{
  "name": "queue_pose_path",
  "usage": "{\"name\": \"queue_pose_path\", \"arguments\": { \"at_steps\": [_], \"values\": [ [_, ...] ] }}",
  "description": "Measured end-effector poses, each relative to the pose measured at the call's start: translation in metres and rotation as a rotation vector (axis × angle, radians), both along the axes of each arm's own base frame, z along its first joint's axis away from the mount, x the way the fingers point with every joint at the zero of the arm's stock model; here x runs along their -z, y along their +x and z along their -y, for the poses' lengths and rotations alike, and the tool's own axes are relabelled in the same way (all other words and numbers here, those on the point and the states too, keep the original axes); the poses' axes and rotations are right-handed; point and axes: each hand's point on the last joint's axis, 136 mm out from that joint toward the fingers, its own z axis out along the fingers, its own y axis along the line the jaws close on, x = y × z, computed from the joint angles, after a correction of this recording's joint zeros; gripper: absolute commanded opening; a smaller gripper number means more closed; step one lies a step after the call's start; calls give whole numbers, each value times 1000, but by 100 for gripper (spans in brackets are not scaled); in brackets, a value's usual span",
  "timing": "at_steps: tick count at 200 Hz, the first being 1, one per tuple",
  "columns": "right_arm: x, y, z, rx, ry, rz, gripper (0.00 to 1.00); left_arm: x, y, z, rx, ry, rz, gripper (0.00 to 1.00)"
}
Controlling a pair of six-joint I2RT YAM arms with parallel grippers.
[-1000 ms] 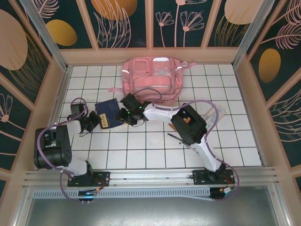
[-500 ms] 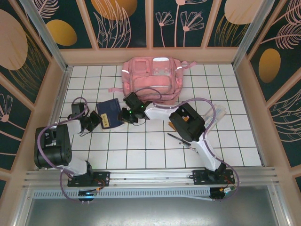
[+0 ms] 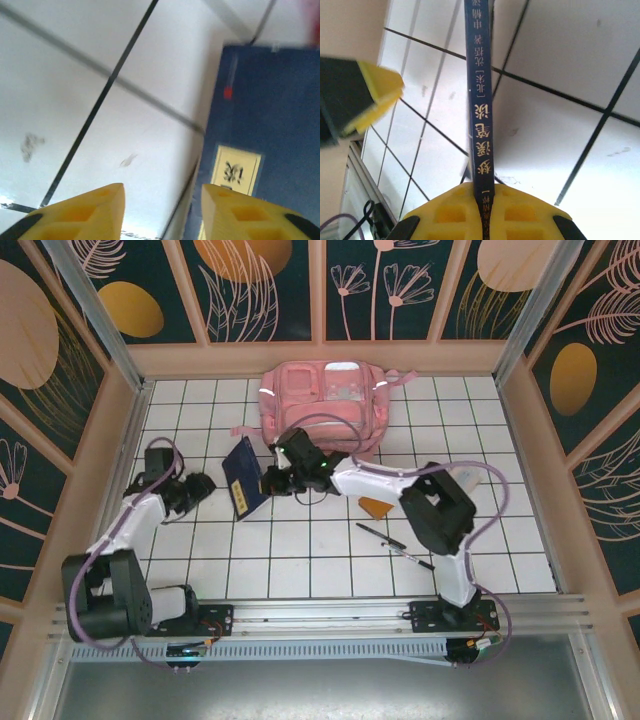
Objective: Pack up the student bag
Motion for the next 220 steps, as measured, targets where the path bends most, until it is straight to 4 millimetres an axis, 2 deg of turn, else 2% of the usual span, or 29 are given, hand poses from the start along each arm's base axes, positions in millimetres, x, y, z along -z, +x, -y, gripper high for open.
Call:
{"name": "queue_pose_path", "arguments": {
  "at_steps": [18, 33, 37, 42, 45, 74, 91, 121, 138, 164, 189, 220],
  "values": [
    [-36, 0, 16, -23, -2, 129, 0, -58, 17, -1, 19, 27, 174, 52],
    [-62, -1, 34, -35, -18, 241, 0, -101, 23, 6, 59, 18, 321, 55],
    [-66, -2, 38, -40, -22, 260, 0, -111, 23, 9, 72, 11, 354, 62],
    [-72, -3, 45, -42, -33, 296, 0, -123, 23, 14, 96, 2, 400, 94],
    [-76, -4, 49, -45, -39, 314, 0, -130, 23, 17, 118, 1, 427, 98],
    [-99, -13, 94, -54, -124, 458, 0, -185, 15, 61, 332, -137, 633, 99],
    [-109, -15, 126, -49, -172, 515, 0, -208, 7, 85, 460, -195, 725, 99],
    [-122, -27, 174, -91, -236, 621, 0, -234, -17, 124, 676, -229, 839, 99],
    [-128, -47, 191, -177, -253, 706, 0, -243, -32, 147, 807, -235, 893, 99],
    [-131, -74, 208, -304, -276, 808, 0, -248, -61, 192, 1050, -242, 958, 99],
    [-118, -88, 217, -421, -325, 817, 0, -244, -84, 233, 1263, -231, 988, 99],
    [-93, -104, 225, -557, -388, 790, 0, -224, -97, 271, 1438, -193, 983, 97]
  ]
}}
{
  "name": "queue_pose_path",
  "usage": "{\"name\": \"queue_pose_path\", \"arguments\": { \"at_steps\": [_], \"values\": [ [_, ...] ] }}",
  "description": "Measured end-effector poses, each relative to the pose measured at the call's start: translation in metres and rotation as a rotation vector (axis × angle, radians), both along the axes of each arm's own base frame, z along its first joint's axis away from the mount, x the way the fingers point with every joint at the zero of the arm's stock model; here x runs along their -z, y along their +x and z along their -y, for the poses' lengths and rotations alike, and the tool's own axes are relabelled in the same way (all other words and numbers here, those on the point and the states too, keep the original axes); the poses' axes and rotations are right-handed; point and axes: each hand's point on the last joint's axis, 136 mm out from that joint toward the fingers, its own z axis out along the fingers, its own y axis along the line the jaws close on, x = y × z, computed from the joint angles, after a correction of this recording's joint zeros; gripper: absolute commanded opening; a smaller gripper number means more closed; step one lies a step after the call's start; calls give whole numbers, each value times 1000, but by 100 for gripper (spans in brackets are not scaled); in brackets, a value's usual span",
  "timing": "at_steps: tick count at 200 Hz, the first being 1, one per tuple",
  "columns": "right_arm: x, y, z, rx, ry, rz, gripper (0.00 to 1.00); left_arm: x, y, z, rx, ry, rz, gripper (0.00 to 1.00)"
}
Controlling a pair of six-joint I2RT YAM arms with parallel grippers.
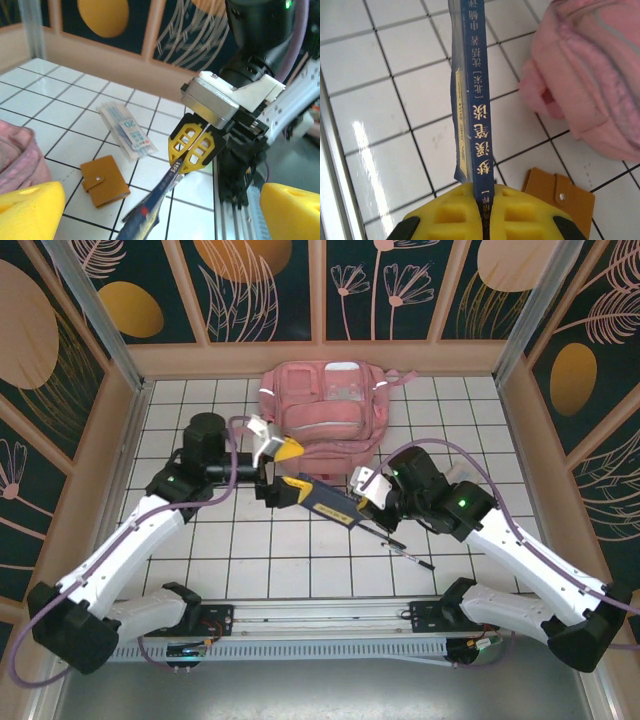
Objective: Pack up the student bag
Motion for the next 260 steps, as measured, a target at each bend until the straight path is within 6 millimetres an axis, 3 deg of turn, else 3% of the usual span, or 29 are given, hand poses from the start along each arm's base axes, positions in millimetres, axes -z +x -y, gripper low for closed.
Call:
{"name": "queue_pose_path", "arguments": {
  "at_steps": [25, 59, 88, 112, 130, 137, 156, 169, 214, 229, 245, 260],
  "values": [
    [13, -10, 5, -49, -55, -14, 0, 23, -5, 21, 66, 87, 38, 94],
    [13, -13, 7, -80, -66, -1, 0, 61, -12, 42, 141, 250, 97, 84],
    [12, -14, 8, -96, -71, 12, 0, 90, -18, 40, 190, 359, 134, 57],
    [12, -15, 8, -103, -72, 19, 0, 99, -21, 35, 226, 406, 201, 34],
    [10, -16, 8, -107, -68, 26, 0, 106, -22, 31, 244, 451, 233, 0],
    [9, -15, 9, -104, -68, 30, 0, 107, -22, 29, 253, 463, 241, 0],
    [8, -13, 11, -95, -72, 42, 28, 104, -23, 30, 277, 479, 270, 0],
    [1, -9, 10, -75, -46, 76, 39, 101, -20, 31, 267, 486, 281, 0],
    [-65, 20, 27, 155, 251, 291, 82, 79, -1, 46, 131, 395, 201, 0],
    [-93, 30, 40, 285, 384, 347, 90, 64, 15, 54, 18, 334, 129, 0],
    [-120, 40, 54, 429, 517, 366, 92, 43, 39, 58, -149, 248, 47, 0],
    [-130, 51, 65, 573, 620, 328, 92, 24, 65, 52, -360, 151, -70, 0]
  ]
}}
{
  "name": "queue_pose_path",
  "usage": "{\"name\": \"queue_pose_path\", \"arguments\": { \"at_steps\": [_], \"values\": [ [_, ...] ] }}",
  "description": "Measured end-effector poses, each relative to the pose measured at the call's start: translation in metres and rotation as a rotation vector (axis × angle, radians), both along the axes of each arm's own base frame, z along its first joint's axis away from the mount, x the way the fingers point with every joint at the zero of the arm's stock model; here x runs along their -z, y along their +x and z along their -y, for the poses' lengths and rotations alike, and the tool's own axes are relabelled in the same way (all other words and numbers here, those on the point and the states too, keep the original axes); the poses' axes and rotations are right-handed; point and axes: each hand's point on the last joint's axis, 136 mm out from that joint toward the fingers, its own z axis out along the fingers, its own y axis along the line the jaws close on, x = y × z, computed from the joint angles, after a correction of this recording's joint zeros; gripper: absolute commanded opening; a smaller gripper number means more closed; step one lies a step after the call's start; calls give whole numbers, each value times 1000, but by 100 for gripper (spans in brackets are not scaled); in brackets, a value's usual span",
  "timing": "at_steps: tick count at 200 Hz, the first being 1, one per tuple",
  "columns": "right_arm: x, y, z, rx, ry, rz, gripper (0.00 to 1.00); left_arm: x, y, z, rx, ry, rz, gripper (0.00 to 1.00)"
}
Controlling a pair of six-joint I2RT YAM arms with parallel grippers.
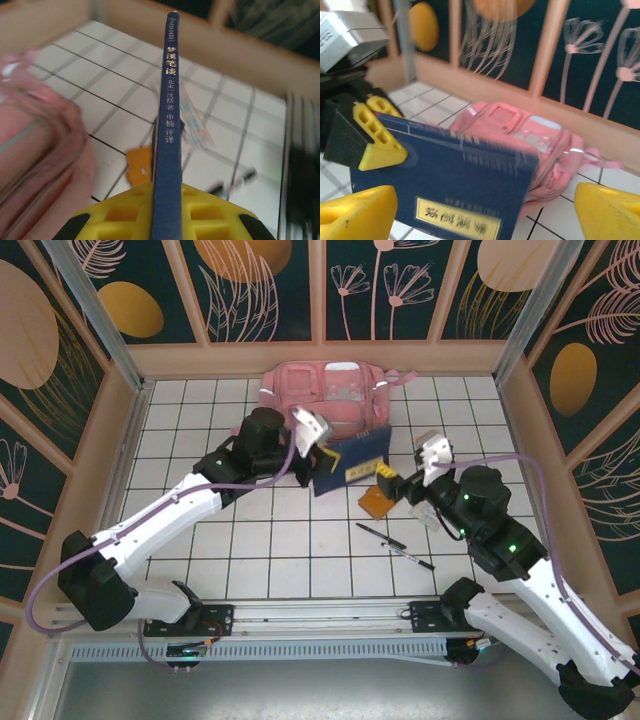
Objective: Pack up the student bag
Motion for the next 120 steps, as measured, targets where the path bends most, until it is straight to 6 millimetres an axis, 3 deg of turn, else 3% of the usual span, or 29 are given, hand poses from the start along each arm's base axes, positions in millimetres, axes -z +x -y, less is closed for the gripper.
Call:
{"name": "queue_pose_path", "arguments": {
  "at_steps": [20, 43, 80, 98, 120],
  "values": [
    [5, 11, 6, 93, 149, -112, 91, -21, 23, -13, -216, -150, -90, 0],
    [16, 15, -8, 79, 302, -258, 92, -36, 34, -24, -358, -354, -195, 0],
    [32, 11, -55, -91, 518, -493, 93, -19, 34, -32, -455, -612, -435, 0],
    [45, 12, -65, -112, 594, -618, 99, -13, 32, -28, -458, -679, -554, 0],
    [55, 24, -70, -130, 702, -728, 99, -23, 28, -20, -410, -768, -659, 0]
  ]
}}
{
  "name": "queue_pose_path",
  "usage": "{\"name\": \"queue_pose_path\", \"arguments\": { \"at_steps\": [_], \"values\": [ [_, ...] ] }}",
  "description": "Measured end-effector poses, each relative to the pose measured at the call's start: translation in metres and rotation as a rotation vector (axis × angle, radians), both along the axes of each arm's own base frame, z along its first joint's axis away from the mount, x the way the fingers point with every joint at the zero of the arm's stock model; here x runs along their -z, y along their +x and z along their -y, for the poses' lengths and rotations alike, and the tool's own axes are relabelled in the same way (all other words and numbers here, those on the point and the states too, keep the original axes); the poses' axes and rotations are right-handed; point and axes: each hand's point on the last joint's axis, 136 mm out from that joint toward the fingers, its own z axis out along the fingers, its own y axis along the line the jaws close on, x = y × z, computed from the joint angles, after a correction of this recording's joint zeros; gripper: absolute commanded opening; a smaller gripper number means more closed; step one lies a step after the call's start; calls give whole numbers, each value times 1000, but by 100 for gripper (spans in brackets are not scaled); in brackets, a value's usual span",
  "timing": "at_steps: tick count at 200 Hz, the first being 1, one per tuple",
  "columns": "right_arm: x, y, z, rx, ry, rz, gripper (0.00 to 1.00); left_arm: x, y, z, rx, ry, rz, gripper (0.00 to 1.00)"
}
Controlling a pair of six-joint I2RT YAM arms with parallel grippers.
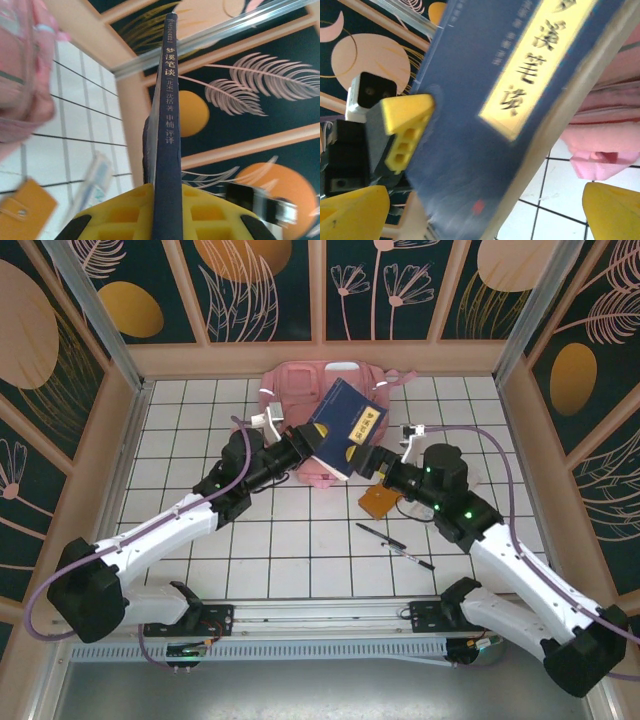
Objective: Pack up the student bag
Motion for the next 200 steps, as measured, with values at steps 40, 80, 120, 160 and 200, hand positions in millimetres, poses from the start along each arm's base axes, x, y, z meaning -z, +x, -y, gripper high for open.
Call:
{"name": "queue_pose_path", "arguments": {
  "at_steps": [40, 80, 120, 160, 200],
  "values": [
    [17, 7, -13, -67, 184, -135, 78, -13, -7, 8, 65, -124, -62, 0],
    [-14, 10, -19, -135, 359, -93, 4, -4, -11, 12, 93, -151, -106, 0],
    [-17, 13, -15, -136, 359, -85, 0, -1, -9, 11, 84, -131, -90, 60],
    [-11, 33, 1, -42, 58, -7, 0, 16, 1, 0, 15, 188, 80, 88],
    [5, 64, 63, 195, -316, 60, 0, 21, 16, 5, 70, 562, 335, 82]
  ]
}}
